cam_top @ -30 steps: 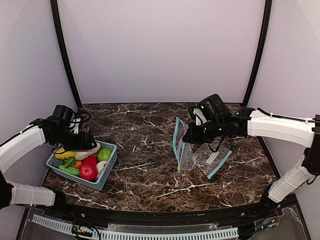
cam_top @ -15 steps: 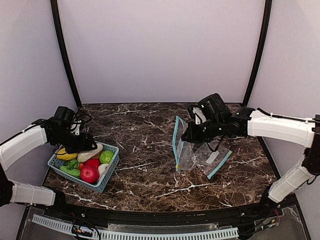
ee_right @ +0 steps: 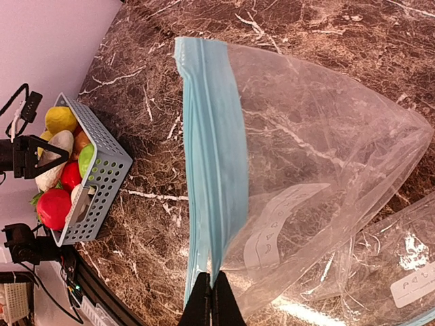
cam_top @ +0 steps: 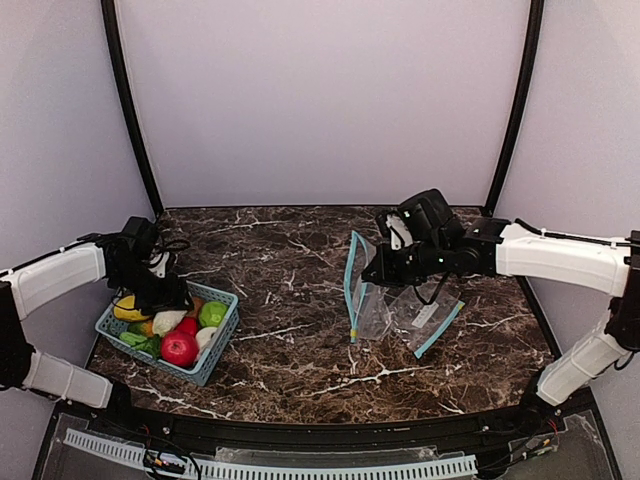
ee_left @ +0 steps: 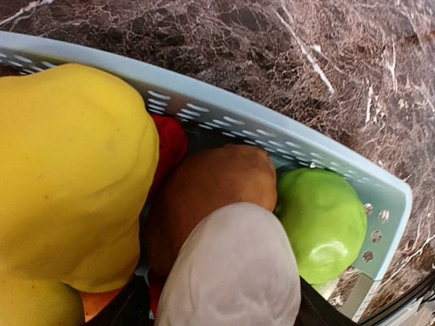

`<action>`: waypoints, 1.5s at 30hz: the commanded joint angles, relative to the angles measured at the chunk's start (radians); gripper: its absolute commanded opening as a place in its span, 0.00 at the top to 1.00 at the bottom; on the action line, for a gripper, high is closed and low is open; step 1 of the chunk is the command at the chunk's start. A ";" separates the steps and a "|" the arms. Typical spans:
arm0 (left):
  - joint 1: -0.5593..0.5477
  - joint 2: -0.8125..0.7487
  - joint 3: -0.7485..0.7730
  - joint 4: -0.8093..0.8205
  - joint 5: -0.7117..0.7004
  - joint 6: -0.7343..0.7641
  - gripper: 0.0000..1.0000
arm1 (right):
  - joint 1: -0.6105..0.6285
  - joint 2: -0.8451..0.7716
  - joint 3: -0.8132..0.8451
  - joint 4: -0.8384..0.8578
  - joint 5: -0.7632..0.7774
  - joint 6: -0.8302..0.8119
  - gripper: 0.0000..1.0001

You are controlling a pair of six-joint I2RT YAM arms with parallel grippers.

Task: Place the food in the zip-top bag and seal the zipper
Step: Pick up the fake vegetable from the bin.

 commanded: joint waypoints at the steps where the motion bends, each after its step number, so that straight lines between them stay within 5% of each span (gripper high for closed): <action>1: -0.005 0.033 0.042 -0.102 -0.006 0.009 0.35 | 0.006 -0.043 -0.023 0.047 0.006 -0.011 1.00; 9: -0.018 -0.001 0.073 -0.163 -0.036 0.010 0.39 | -0.001 -0.060 -0.032 0.053 0.002 -0.019 1.00; 15: -0.018 -0.044 0.032 -0.137 -0.008 -0.005 0.26 | -0.001 -0.050 -0.025 0.051 -0.008 -0.027 1.00; 22: -0.018 -0.035 0.028 -0.133 -0.013 -0.007 0.26 | -0.002 -0.054 -0.035 0.052 -0.005 -0.019 1.00; 34: -0.019 -0.073 0.047 -0.168 -0.026 -0.003 0.67 | -0.002 -0.061 -0.039 0.057 -0.026 -0.015 1.00; 42: -0.029 -0.178 0.185 -0.239 0.069 -0.008 0.69 | -0.002 -0.060 -0.007 0.034 -0.039 -0.052 1.00; 45: -0.142 -0.176 0.246 -0.207 0.090 -0.061 0.70 | -0.002 -0.047 0.009 0.031 -0.062 -0.061 1.00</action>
